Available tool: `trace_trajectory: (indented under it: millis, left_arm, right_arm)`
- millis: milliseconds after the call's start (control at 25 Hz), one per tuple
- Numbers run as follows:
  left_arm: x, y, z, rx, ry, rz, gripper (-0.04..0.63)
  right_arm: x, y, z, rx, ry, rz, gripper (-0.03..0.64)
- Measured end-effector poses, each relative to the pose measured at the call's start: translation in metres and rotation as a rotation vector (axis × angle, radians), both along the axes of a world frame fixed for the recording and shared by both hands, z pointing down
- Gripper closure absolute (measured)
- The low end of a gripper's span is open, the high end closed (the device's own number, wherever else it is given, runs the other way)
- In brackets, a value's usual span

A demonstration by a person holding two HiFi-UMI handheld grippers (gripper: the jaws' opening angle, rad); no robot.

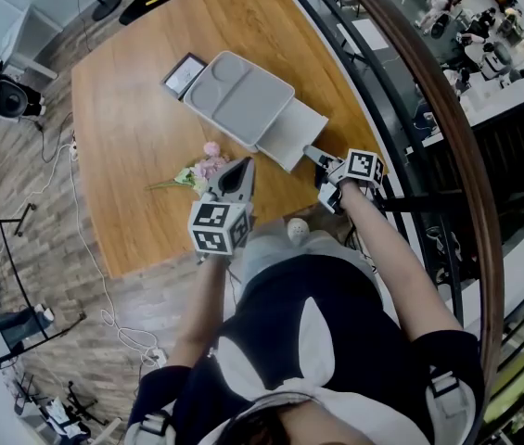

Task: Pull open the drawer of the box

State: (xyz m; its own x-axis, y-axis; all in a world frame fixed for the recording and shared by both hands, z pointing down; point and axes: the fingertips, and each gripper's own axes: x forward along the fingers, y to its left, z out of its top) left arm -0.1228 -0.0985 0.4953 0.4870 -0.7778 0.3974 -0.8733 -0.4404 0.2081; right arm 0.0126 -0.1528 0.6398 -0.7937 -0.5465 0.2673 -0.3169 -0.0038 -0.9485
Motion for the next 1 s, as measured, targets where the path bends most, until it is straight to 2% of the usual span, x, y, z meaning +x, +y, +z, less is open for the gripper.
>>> trace_trajectory:
  millis: [120, 400, 1000]
  left_arm:
    - [-0.0004, 0.0008, 0.0008, -0.003, 0.002, 0.001, 0.578]
    - [-0.0009, 0.0008, 0.0046, -0.013, -0.003, -0.001, 0.578]
    - [-0.0025, 0.0003, 0.0048, -0.014, -0.001, -0.008, 0.578]
  right_arm:
    - [0.0012, -0.0010, 0.0045, -0.013, -0.002, 0.012, 0.431]
    - [-0.0015, -0.0090, 0.0095, -0.051, -0.098, 0.064, 0.432]
    - [-0.0008, -0.0060, 0.0047, -0.010, -0.080, 0.008, 0.449]
